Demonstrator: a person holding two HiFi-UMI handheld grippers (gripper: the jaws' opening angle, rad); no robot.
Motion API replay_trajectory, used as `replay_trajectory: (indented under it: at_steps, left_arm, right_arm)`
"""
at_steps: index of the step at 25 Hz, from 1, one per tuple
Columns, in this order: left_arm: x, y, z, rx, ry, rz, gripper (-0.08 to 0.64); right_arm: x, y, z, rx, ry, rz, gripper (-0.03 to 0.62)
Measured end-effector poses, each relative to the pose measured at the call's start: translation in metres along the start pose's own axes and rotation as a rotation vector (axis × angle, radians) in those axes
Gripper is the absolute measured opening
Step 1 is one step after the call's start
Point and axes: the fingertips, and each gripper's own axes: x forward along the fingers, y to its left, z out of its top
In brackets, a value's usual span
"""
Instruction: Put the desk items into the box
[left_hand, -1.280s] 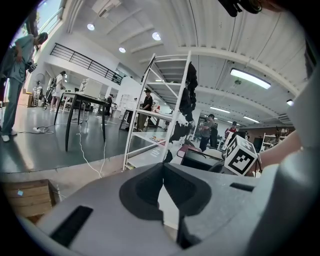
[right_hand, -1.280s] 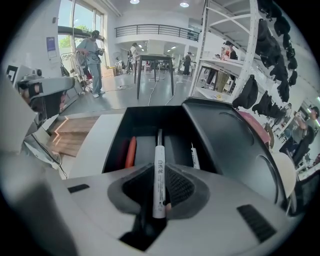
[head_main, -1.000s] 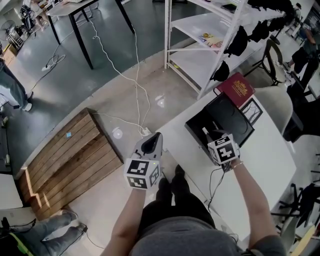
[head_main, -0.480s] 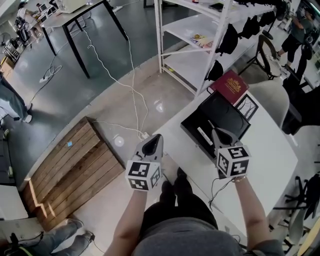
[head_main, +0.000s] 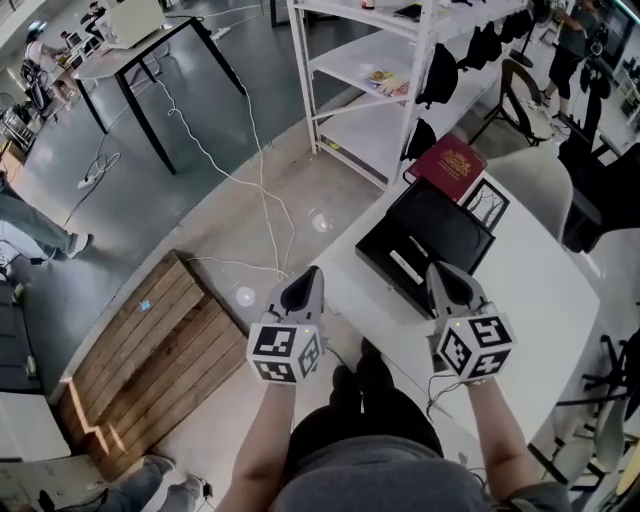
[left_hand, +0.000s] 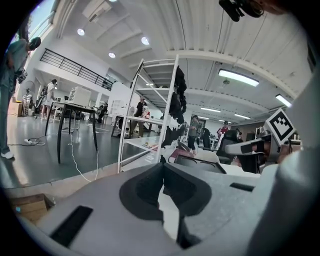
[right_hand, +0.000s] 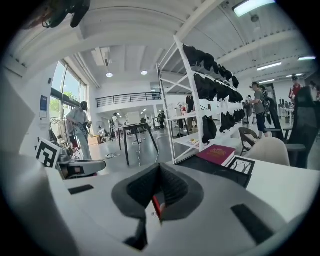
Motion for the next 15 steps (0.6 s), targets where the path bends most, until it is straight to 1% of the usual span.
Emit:
replay_trajectory:
  at_steps: [4,8,15]
  left_arm:
    - [-0.001,-0.005,0.001,0.022,-0.001,-0.008,0.006]
    - [-0.004,-0.008,0.0,0.025,-0.001,-0.016,0.006]
    - [-0.009,-0.012,0.002,0.032,-0.008,-0.023,0.007]
  right_arm:
    - [-0.015,0.006,0.001,-0.009,-0.044,-0.013,0.005]
    - [-0.027,0.012,0.004,0.015,-0.089,-0.009,0.004]
    - [-0.041,0.015,0.004,0.007,-0.129,-0.023,0.003]
